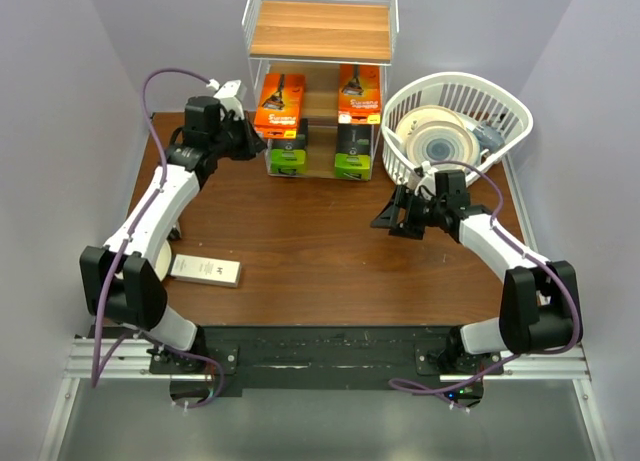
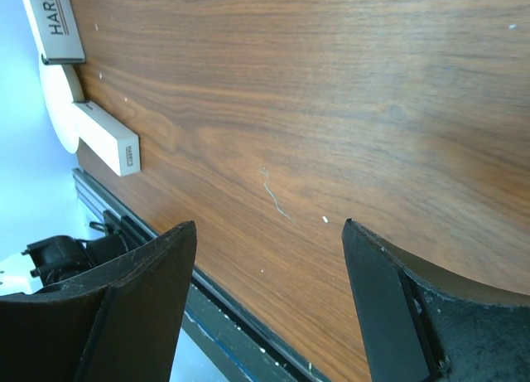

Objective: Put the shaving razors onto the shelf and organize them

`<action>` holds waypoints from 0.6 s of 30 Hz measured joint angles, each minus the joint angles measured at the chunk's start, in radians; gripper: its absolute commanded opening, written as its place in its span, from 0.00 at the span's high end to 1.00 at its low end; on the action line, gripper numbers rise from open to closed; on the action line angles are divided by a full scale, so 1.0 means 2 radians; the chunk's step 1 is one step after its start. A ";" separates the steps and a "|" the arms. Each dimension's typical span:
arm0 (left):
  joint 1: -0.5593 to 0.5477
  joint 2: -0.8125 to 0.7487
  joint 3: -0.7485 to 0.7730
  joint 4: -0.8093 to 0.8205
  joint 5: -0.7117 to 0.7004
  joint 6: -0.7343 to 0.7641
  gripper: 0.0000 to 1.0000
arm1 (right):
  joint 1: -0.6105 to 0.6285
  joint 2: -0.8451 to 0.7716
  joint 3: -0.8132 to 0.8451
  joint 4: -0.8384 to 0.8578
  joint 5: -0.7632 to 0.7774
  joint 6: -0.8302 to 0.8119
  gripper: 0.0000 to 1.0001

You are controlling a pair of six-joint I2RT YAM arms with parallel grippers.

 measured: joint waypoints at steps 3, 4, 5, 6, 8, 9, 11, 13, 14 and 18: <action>0.000 0.020 0.022 0.004 -0.006 -0.006 1.00 | -0.006 0.000 -0.006 0.001 0.000 0.000 0.25; 0.000 0.028 0.030 0.006 -0.006 -0.008 1.00 | -0.008 0.000 -0.007 0.000 0.000 0.000 0.25; 0.000 0.036 0.038 0.007 -0.006 -0.009 1.00 | -0.010 0.000 -0.009 0.000 0.000 0.000 0.25; 0.000 0.043 0.045 0.009 -0.006 -0.011 1.00 | -0.011 0.000 -0.010 0.000 0.000 0.000 0.25; 0.000 0.057 0.057 0.011 -0.006 -0.016 1.00 | -0.013 0.000 -0.011 0.000 0.000 0.000 0.25; 0.000 0.063 0.063 0.012 -0.005 -0.018 1.00 | -0.015 0.000 -0.011 0.000 0.000 0.000 0.25; 0.000 0.074 0.072 0.014 -0.005 -0.022 1.00 | -0.017 0.000 -0.011 0.000 0.000 0.000 0.25; 0.000 0.084 0.080 0.015 -0.004 -0.028 1.00 | -0.019 0.000 -0.011 0.001 0.000 0.000 0.25; 0.000 0.089 0.084 0.017 -0.003 -0.030 1.00 | -0.020 0.000 -0.011 0.002 0.000 0.000 0.25; 0.000 0.103 0.095 0.024 -0.001 -0.039 1.00 | -0.022 0.001 -0.011 0.005 0.000 0.000 0.25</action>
